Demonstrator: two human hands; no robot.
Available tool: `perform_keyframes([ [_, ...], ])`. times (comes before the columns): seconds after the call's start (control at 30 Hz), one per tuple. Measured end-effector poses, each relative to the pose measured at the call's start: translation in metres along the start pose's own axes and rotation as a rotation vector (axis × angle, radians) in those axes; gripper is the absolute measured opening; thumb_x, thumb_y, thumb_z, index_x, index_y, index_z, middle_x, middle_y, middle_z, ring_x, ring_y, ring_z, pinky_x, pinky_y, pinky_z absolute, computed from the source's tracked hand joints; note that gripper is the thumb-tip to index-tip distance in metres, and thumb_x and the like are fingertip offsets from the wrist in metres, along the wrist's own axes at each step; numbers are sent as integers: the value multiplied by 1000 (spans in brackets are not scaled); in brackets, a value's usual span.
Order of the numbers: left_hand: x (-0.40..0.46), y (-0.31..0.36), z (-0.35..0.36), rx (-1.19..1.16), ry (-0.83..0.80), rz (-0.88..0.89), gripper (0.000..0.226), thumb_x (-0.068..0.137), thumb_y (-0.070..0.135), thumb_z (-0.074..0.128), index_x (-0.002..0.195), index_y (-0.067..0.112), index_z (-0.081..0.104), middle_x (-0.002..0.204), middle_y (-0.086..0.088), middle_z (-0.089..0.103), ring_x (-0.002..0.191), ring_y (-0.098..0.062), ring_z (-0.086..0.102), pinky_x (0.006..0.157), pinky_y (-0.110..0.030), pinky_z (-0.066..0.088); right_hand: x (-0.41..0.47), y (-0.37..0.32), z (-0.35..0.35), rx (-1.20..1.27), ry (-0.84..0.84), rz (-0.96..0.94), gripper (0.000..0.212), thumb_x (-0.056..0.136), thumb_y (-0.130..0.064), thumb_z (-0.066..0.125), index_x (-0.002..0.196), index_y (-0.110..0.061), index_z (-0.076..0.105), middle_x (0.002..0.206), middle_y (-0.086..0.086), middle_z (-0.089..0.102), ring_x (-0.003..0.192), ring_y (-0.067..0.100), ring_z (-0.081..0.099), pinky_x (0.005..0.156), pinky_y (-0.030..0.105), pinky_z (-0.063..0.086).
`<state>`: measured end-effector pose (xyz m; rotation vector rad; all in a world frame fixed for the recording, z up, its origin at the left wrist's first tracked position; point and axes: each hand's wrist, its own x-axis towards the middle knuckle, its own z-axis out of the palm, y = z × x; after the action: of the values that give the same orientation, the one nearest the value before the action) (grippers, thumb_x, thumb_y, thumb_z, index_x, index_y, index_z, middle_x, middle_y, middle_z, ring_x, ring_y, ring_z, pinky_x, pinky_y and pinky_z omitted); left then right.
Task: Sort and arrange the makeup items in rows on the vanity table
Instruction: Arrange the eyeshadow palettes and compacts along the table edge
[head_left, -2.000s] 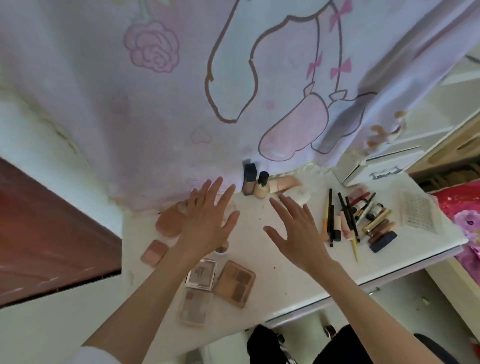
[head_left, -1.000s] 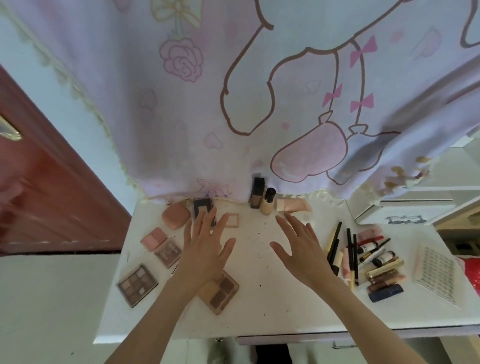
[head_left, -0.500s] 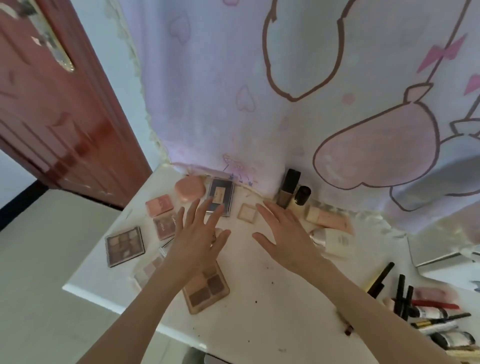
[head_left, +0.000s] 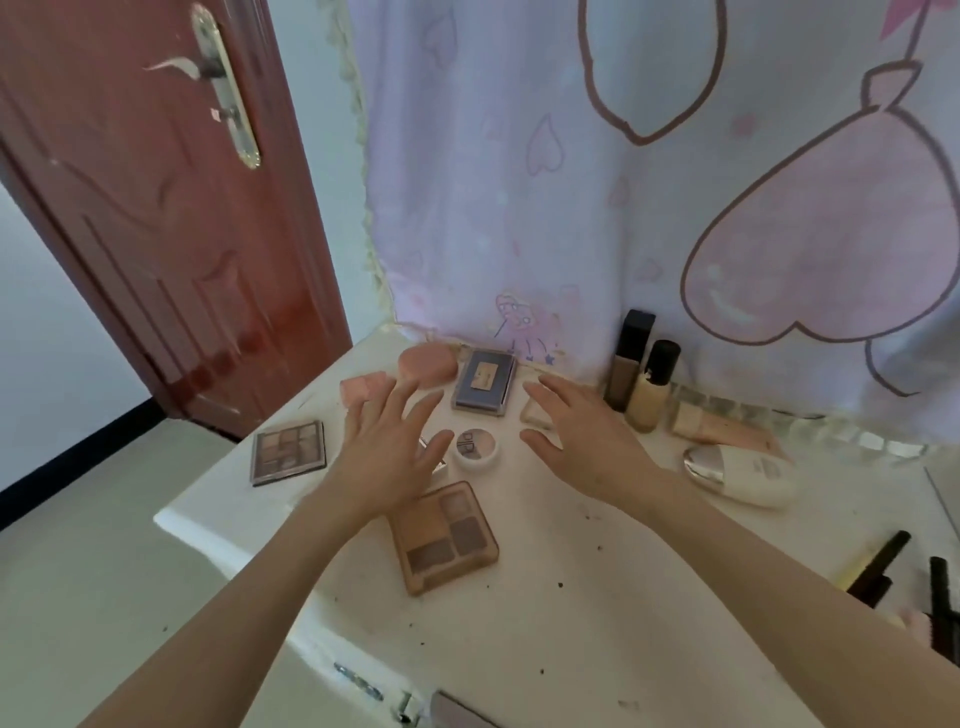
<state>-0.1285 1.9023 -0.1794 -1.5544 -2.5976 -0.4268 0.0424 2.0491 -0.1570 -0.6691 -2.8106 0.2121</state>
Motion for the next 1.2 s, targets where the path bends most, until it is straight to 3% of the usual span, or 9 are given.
perform_keyframes([
  [0.23, 61, -36, 17, -16, -36, 25, 49, 96, 38, 34, 144, 31, 22, 155, 2, 13, 143, -21, 2, 114, -46, -1, 84, 5, 31, 108, -59, 68, 57, 92, -41, 49, 143, -20, 34, 149, 3, 32, 135, 22, 29, 109, 31, 23],
  [0.43, 128, -57, 35, -7, -102, 75, 52, 94, 47, 36, 141, 30, 27, 151, 0, 24, 139, -17, 20, 113, -44, -1, 135, 28, 54, 61, -318, 38, 102, 69, -76, 50, 148, -23, 16, 154, -3, 15, 140, 20, 12, 115, 38, 19],
  [0.5, 132, -62, 37, 1, -90, 110, 52, 92, 48, 39, 139, 29, 31, 145, 1, 33, 133, -16, 31, 112, -42, 1, 138, 30, 52, -3, -406, 36, 114, 63, -80, 53, 150, -22, 6, 156, -4, 6, 142, 20, 6, 114, 38, 15],
  [0.57, 129, -64, 38, 21, -89, 124, 53, 91, 49, 42, 139, 31, 31, 144, 2, 34, 130, -17, 34, 110, -42, 4, 138, 28, 49, -58, -442, 20, 118, 61, -79, 56, 150, -21, 5, 153, -2, 11, 140, 22, 10, 112, 38, 19],
  [0.67, 125, -59, 31, -7, -139, 80, 53, 90, 48, 44, 139, 35, 29, 143, 0, 34, 127, -19, 37, 109, -41, 10, 137, 17, 41, -78, -406, 35, 108, 63, -75, 58, 147, -21, 14, 140, 4, 29, 128, 26, 22, 104, 39, 29],
  [0.83, 110, -48, 17, -65, -200, 53, 52, 86, 55, 47, 135, 41, 33, 139, 2, 38, 123, -18, 42, 104, -41, 18, 119, 8, 25, 110, -277, 123, 97, 65, -72, 56, 143, -25, 22, 137, 4, 33, 127, 24, 23, 92, 34, 29],
  [0.93, 93, -38, 13, -108, -209, 72, 56, 82, 63, 46, 133, 45, 34, 139, 3, 38, 122, -18, 43, 99, -40, 23, 105, 6, 12, 213, -185, 169, 99, 65, -70, 58, 145, -28, 19, 142, 4, 32, 131, 26, 21, 102, 39, 28],
  [1.07, 73, -22, 8, -130, -266, 107, 56, 87, 50, 50, 139, 40, 30, 146, 2, 31, 126, -18, 39, 93, -34, 29, 81, 3, 0, 315, -53, 223, 90, 70, -61, 64, 144, -27, 25, 142, 3, 34, 130, 24, 25, 105, 37, 27],
  [1.2, 64, -8, -10, -258, -290, 102, 44, 96, 34, 43, 139, 29, 38, 150, 0, 29, 135, -17, 32, 103, -30, 28, 60, 0, -13, 453, -26, 284, 94, 70, -60, 66, 146, -26, 22, 143, 1, 34, 131, 21, 28, 109, 41, 30],
])
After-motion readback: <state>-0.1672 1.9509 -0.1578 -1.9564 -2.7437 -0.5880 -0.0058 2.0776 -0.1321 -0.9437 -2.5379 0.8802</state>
